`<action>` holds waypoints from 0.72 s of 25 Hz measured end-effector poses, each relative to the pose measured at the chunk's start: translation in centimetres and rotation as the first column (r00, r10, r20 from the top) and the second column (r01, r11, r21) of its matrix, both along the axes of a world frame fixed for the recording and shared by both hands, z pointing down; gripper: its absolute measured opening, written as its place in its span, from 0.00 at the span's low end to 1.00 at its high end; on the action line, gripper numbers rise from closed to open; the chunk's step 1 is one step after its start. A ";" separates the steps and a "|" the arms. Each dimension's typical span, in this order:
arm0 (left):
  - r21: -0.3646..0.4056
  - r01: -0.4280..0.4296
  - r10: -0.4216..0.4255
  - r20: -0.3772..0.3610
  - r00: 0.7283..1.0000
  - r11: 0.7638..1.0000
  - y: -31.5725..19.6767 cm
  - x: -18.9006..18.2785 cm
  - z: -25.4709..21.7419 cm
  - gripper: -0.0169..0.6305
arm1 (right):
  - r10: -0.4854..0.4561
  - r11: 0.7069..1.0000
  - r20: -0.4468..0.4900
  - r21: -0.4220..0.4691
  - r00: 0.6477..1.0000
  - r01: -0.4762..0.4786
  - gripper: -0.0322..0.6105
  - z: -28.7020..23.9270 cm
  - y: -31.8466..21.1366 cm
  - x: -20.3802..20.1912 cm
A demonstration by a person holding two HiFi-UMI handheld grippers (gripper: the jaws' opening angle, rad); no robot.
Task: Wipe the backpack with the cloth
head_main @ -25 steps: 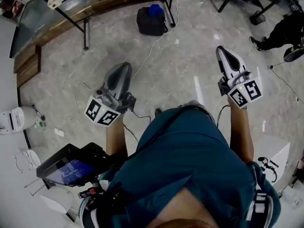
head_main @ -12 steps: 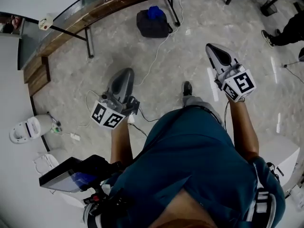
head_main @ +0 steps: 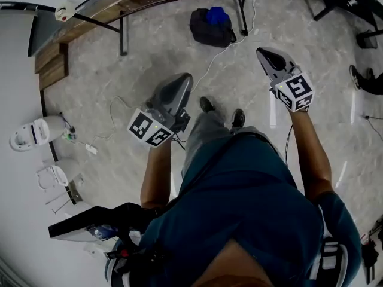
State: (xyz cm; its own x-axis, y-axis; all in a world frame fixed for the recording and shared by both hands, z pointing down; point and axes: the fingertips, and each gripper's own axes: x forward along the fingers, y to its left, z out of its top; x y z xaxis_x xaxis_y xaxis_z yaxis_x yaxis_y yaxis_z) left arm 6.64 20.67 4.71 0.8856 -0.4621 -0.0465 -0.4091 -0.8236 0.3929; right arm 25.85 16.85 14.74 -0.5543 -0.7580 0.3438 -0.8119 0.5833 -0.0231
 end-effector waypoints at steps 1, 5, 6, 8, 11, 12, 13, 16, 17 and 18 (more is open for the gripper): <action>-0.005 0.002 -0.002 -0.004 1.000 1.000 -1.3 -0.3 0.3 0.01 | -0.010 1.000 -0.010 -0.012 1.000 0.010 0.04 0.6 -1.4 -0.5; -0.008 0.005 -0.005 0.007 1.000 1.000 -7.4 -2.0 2.8 0.01 | -0.031 0.998 -0.052 -0.061 0.998 0.028 0.04 3.6 -7.2 -2.7; -0.006 0.003 -0.003 0.016 1.000 1.000 -9.2 -2.4 3.7 0.01 | -0.032 0.997 -0.067 -0.074 0.997 0.027 0.04 4.5 -8.8 -3.2; -0.003 -0.015 0.015 0.045 0.999 1.000 -12.9 -2.9 5.6 0.01 | -0.026 0.995 -0.093 -0.103 0.995 0.017 0.04 6.2 -11.9 -3.9; -0.006 -0.072 0.072 0.091 0.993 0.997 -18.5 -3.0 8.5 0.01 | 0.002 0.989 -0.112 -0.148 0.994 -0.018 0.04 8.9 -16.6 -4.7; -0.011 -0.094 0.095 0.100 0.990 0.995 -20.0 -3.0 9.4 0.01 | 0.010 0.987 -0.118 -0.161 0.993 -0.029 0.04 9.8 -18.2 -5.0; -0.019 -0.116 0.118 0.108 0.987 0.993 -21.4 -3.0 10.3 0.01 | 0.014 0.984 -0.127 -0.175 0.992 -0.036 0.04 10.8 -19.6 -5.3; -0.050 -0.165 0.171 0.138 0.976 0.985 -24.9 -2.4 13.5 0.01 | -0.002 0.972 -0.147 -0.234 0.989 -0.032 0.04 14.4 -23.3 -6.1; -0.063 -0.175 0.182 0.147 0.972 0.983 -25.8 -2.1 14.6 0.01 | -0.013 0.966 -0.151 -0.256 0.988 -0.027 0.04 15.6 -24.3 -6.2; -0.077 -0.180 0.190 0.154 0.970 0.981 -26.7 -1.7 15.7 0.01 | -0.023 0.960 -0.153 -0.278 0.988 -0.021 0.04 16.9 -25.4 -6.2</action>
